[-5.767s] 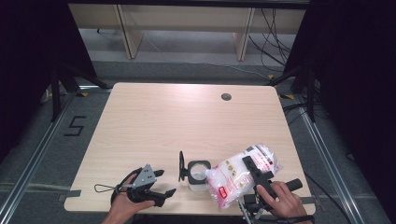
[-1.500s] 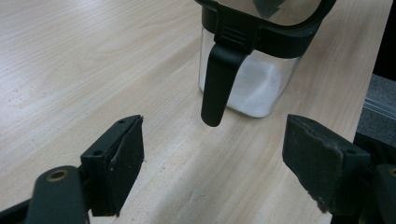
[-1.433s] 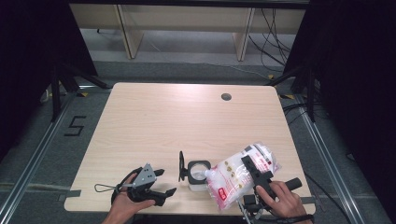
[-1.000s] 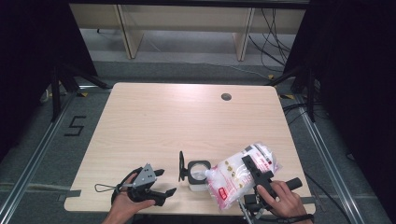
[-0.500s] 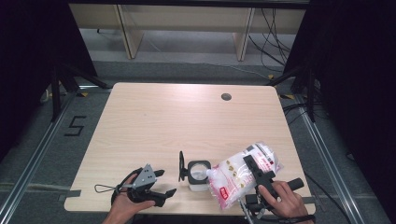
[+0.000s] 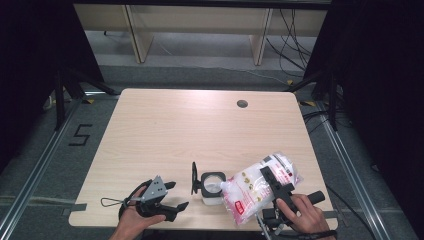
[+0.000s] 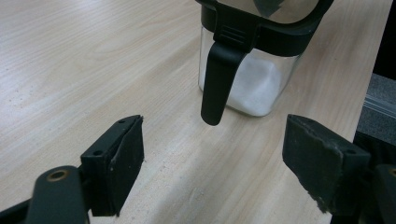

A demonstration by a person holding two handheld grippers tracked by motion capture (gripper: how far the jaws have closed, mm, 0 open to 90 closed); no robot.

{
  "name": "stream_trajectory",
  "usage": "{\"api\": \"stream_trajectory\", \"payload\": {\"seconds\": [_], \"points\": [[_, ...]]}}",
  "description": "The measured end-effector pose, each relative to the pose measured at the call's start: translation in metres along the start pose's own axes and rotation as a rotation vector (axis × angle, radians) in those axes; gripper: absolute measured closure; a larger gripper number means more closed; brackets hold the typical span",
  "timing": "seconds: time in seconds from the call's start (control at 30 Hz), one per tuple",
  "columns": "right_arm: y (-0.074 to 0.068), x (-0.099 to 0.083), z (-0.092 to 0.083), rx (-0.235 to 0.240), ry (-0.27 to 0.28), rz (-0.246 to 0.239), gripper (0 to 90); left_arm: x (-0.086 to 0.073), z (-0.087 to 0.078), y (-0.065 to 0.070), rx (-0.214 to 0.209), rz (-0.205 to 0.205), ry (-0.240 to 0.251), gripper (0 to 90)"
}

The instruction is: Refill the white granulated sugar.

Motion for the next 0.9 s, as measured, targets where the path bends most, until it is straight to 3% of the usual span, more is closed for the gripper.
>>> {"api": "stream_trajectory", "payload": {"seconds": [0.23, 0.27, 0.33, 0.37, 0.57, 0.6, 0.67, 0.7, 0.77, 0.8, 0.83, 0.9], "points": [[0.0027, -0.0006, 0.0005, -0.013, 0.008, -0.016, 46.4, -0.0005, 0.0001, 0.0002, -0.001, -0.012, -0.002, 20.3], [-0.0001, -0.0015, 0.0001, -0.003, 0.0, 0.011, 46.4, -0.0005, 0.0002, 0.0002, -0.001, -0.012, -0.002, 20.3], [0.0002, -0.0013, -0.0001, -0.005, 0.003, 0.018, 46.4, -0.0006, 0.0006, 0.0006, -0.004, -0.019, -0.002, 20.3], [0.0034, -0.0011, 0.0001, -0.016, 0.009, -0.003, 46.4, -0.0001, 0.0008, -0.0001, -0.002, -0.013, 0.005, 20.3], [0.0004, -0.0021, 0.001, -0.015, 0.011, 0.015, 46.4, 0.0001, 0.0007, -0.0002, -0.002, -0.013, 0.008, 20.3], [0.0016, -0.0024, 0.0008, -0.015, 0.011, 0.0, 46.4, 0.0003, 0.0006, -0.0001, -0.002, -0.012, 0.008, 20.3], [0.0037, -0.0011, 0.0009, -0.026, 0.023, -0.007, 46.4, 0.001, 0.0003, -0.0015, -0.002, 0.011, 0.008, 20.3], [0.0002, -0.0021, 0.0002, -0.02, 0.01, 0.031, 46.4, 0.0008, 0.0003, -0.0015, -0.001, 0.008, 0.008, 20.3], [0.0022, -0.0014, 0.0006, -0.028, 0.017, 0.019, 46.4, 0.0006, 0.0002, -0.0015, 0.0, 0.008, 0.008, 20.3], [-0.0006, -0.0031, -0.0008, -0.002, -0.007, 0.034, 46.4, 0.0003, -0.0001, -0.0022, 0.002, 0.013, 0.004, 20.3], [0.0, -0.002, 0.0002, -0.021, 0.011, 0.039, 46.4, 0.0003, 0.0005, -0.0007, 0.001, -0.009, 0.009, 20.3], [0.0019, -0.0014, 0.0004, -0.026, 0.017, 0.018, 46.5, 0.0005, 0.0005, -0.001, -0.001, 0.001, 0.007, 20.3]]}}
Point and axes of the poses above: each handheld gripper's, and its own axes: z roughly forward along the jaws, x roughly out of its top, y roughly to its right, the point moved 9 cm from there along z, roughly forward along the jaws, and after that the axes turned 4 degrees about -z, right-handed, at the moved point
